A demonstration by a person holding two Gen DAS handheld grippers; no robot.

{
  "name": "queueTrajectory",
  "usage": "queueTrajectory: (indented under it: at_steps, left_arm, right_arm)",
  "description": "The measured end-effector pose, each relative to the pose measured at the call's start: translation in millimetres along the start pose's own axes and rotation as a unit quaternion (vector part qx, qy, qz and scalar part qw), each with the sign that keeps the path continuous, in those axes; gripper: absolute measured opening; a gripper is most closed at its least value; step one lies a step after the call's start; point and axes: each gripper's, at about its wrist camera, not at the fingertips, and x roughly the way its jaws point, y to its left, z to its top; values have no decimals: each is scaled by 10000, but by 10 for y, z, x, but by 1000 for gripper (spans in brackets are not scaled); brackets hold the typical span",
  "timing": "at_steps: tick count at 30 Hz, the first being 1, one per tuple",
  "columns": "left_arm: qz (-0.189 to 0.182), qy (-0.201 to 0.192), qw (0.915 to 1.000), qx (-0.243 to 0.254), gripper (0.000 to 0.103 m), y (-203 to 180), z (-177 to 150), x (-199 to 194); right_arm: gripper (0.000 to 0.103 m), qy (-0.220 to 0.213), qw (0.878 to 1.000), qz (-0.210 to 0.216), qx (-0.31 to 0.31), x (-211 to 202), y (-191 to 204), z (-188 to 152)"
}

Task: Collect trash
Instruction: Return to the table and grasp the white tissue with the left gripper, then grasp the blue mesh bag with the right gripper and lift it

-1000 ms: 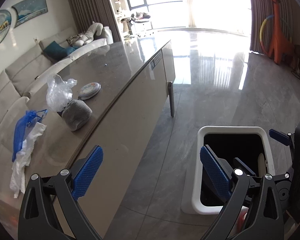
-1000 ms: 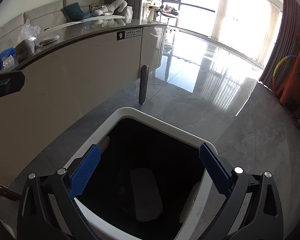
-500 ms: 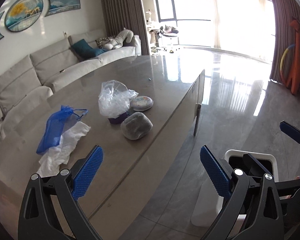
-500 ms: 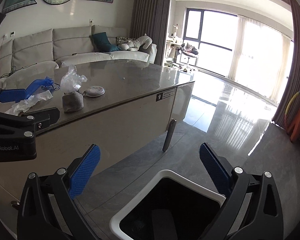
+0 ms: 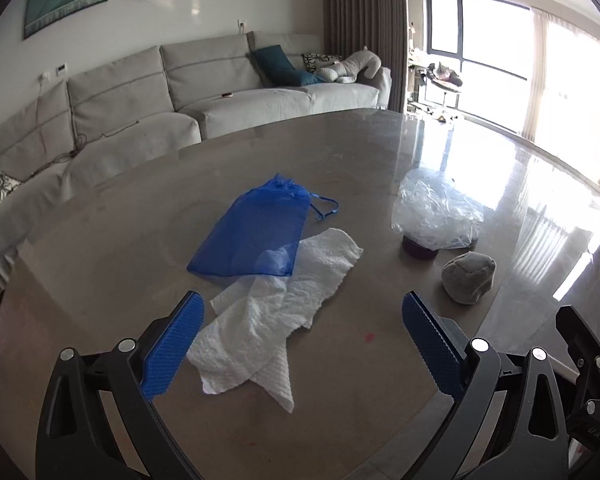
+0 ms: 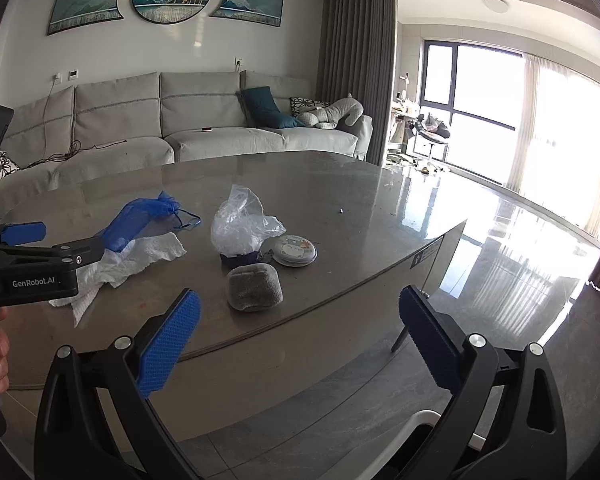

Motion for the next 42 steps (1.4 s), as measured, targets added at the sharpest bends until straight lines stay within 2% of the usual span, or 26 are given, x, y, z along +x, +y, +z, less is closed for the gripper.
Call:
queueTrajectory:
  at_steps: [5,9,13,16,17,19,21,22,25,26,32,34,37,42]
  left_arm:
    - [285,385,9989,-9,98,149,-47,373]
    - [360,644,9972,-72,98,196,-108,589]
    - [287,914,9953,-142,98,203,-166,723]
    - [28,1146,9929,-325,95,288,-192,810]
    - [23,1215,9920,-343,86,328,-197,841]
    - [7,1107,9937,-181,67,311,-197,811]
    - [-164,1111,9937,4,35,241,-195,769]
    - [-236,1137,9932,78,8,204,-209,748]
    - [-700,1157,9907,-121,8,210,-246,649]
    - [-745,1107,9910,-142,7,223,-243,581]
    - [-530,506,9972,170,8,313,-90,136]
    - [-509,462,9975,185,8,367,-60,65]
    - [-666,472,9966,84,8,467,-17,-25]
    - [-563,458,9973,90,8,603,-19,-66]
  right_arm:
    - [99,-132,9992,155,-346,131,309,152]
    - [99,-157,9988,276,-377,195,447,137]
    - [99,-75,9986,329,-416,298,548,111]
    - [99,-55,9985,360,-409,312,556,92]
    - [99,-46,9985,367,-409,313,568,83]
    - [99,-57,9985,384,-392,309,586,75]
    - [99,-69,9984,413,-379,296,609,75]
    - [99,-70,9984,420,-384,287,624,70]
    - [99,-70,9981,440,-416,282,675,65]
    - [99,-69,9981,449,-428,279,689,66]
    - [99,-23,9974,547,-477,320,810,96]
    - [99,-5,9968,569,-561,345,888,124]
    - [99,-51,9961,598,-640,357,1000,191]
    - [99,-118,9948,676,-757,429,1198,314]
